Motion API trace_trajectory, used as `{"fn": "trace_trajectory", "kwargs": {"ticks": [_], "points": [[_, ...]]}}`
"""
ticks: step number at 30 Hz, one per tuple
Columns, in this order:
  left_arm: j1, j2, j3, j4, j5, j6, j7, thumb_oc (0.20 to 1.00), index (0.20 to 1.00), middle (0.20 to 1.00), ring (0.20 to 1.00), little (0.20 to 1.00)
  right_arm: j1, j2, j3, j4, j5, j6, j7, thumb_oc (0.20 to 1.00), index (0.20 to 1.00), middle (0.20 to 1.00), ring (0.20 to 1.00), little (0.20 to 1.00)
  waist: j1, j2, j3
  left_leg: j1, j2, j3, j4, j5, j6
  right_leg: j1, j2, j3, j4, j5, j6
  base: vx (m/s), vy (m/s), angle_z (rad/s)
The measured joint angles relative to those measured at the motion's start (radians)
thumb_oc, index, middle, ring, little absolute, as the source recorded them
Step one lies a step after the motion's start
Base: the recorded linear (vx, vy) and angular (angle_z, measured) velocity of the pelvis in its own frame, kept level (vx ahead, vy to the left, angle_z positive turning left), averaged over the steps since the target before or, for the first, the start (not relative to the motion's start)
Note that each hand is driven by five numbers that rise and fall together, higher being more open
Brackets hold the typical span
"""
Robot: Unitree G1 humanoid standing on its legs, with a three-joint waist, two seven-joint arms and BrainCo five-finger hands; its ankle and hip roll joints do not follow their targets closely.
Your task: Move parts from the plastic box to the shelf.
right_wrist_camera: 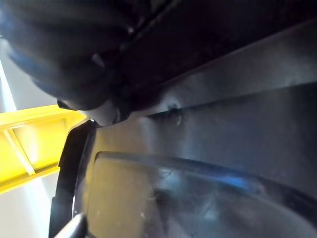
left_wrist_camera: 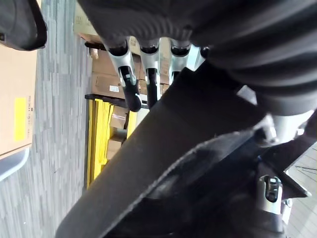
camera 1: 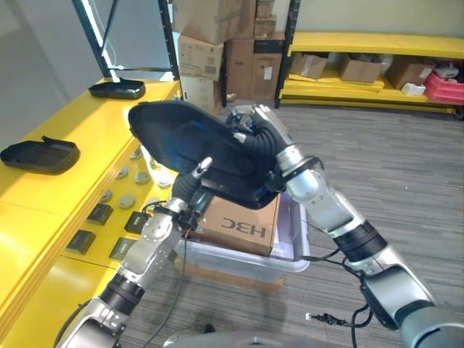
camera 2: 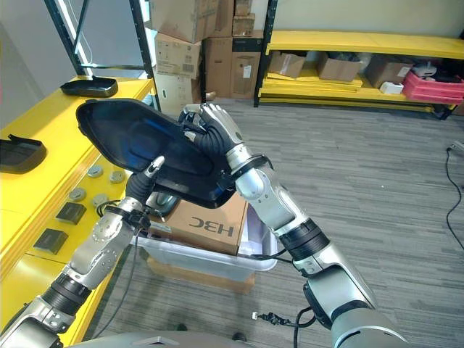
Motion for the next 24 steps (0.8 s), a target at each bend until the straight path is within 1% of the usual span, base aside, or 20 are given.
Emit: {"fn": "trace_trajectory", "kwargs": {"ticks": [2,7,12,14,15,16,19,20,21,24], "points": [[0.000,0.001,0.001,0.001,0.000,0.000,0.002,0.200,0.200,0.200,0.200,0.200,0.000,0.000,0.000,0.000,0.014,0.000,0.004,0.200,0.200,0.200,0.200,0.200,0.000,0.000,0.000,0.000,-0.001,0.000,0.000,0.000,0.000,0.000,0.000,0.000,0.000,0.000,0.000,0.00,0.000,0.00],[0.005,-0.014,0.023,0.009,0.006,-0.007,0.046,0.200,0.200,0.200,0.200,0.200,0.001,0.009,0.008,-0.001,0.016,-0.001,0.005,0.200,0.200,0.200,0.200,0.200,-0.003,0.000,0.000,-0.001,-0.001,-0.001,0.000,0.001,0.000,0.000,0.000,0.000,0.000,0.000,0.000,0.00,0.000,0.00],[0.007,-0.020,0.037,0.010,0.073,-0.023,0.066,0.200,0.200,0.200,0.200,0.200,0.018,0.030,-0.003,0.001,0.055,-0.001,0.004,0.200,0.200,0.200,0.200,0.200,0.003,-0.001,0.000,-0.003,-0.005,0.000,0.000,0.001,0.001,-0.003,-0.004,0.002,0.005,0.000,0.001,0.00,0.081,-0.01],[0.007,-0.023,0.047,0.009,0.120,-0.031,0.083,0.200,0.200,0.200,0.200,0.200,0.022,0.043,-0.006,0.001,0.076,-0.001,0.004,0.200,0.200,0.200,0.200,0.200,0.009,-0.002,0.001,-0.004,-0.010,0.006,0.000,0.001,0.003,-0.007,-0.009,0.003,0.006,-0.001,0.002,0.00,0.134,-0.05],[0.007,-0.024,0.053,0.009,0.143,-0.033,0.089,0.200,0.200,0.200,0.200,0.200,0.022,0.050,-0.007,0.001,0.079,-0.001,0.003,0.680,0.680,0.680,0.680,0.680,0.009,-0.002,0.001,-0.005,-0.010,0.007,0.000,0.001,0.004,-0.007,-0.011,0.003,0.007,-0.001,0.004,0.00,0.079,-0.02],[0.007,-0.026,0.060,0.009,0.161,-0.039,0.096,0.200,0.200,0.200,0.200,0.200,0.023,0.054,-0.011,0.001,0.082,-0.001,0.004,1.000,1.000,1.000,1.000,1.000,0.010,-0.002,0.001,-0.005,-0.014,0.009,0.000,0.001,0.005,-0.008,-0.014,0.004,0.007,-0.002,0.006,0.01,0.115,-0.01],[0.007,-0.020,0.093,0.009,0.228,-0.050,0.115,0.200,0.200,0.200,0.200,0.200,0.045,0.075,-0.014,-0.003,0.122,-0.010,0.017,1.000,1.000,1.000,1.000,1.000,0.016,-0.002,0.000,-0.008,-0.021,0.020,0.000,-0.002,0.010,-0.016,-0.022,0.013,0.007,-0.001,0.011,0.00,0.087,-0.07],[0.007,0.020,0.111,0.005,0.293,-0.058,0.116,0.200,0.200,0.200,0.200,0.200,0.083,0.095,-0.022,-0.013,0.153,-0.017,0.031,1.000,1.000,1.000,1.000,1.000,0.015,-0.004,0.000,-0.019,-0.027,0.022,0.000,0.001,0.015,-0.028,-0.027,0.022,0.007,0.003,0.016,0.00,0.061,-0.12],[0.008,0.040,0.117,0.005,0.322,-0.059,0.117,0.200,0.200,0.200,0.200,0.200,0.109,0.104,-0.031,-0.013,0.169,-0.022,0.041,1.000,1.000,1.000,1.000,1.000,0.016,-0.004,0.001,-0.020,-0.029,0.024,0.000,0.001,0.018,-0.030,-0.030,0.024,0.007,0.004,0.018,0.00,0.062,-0.06],[0.036,0.073,0.191,-0.006,0.430,-0.059,0.136,0.200,0.200,0.200,0.200,0.200,0.193,0.113,-0.042,-0.020,0.216,-0.032,0.053,1.000,1.000,1.000,1.000,1.000,0.015,-0.004,0.001,-0.020,-0.034,0.026,0.000,0.001,0.019,-0.030,-0.037,0.022,0.007,0.006,0.023,0.00,0.000,0.00]]}}
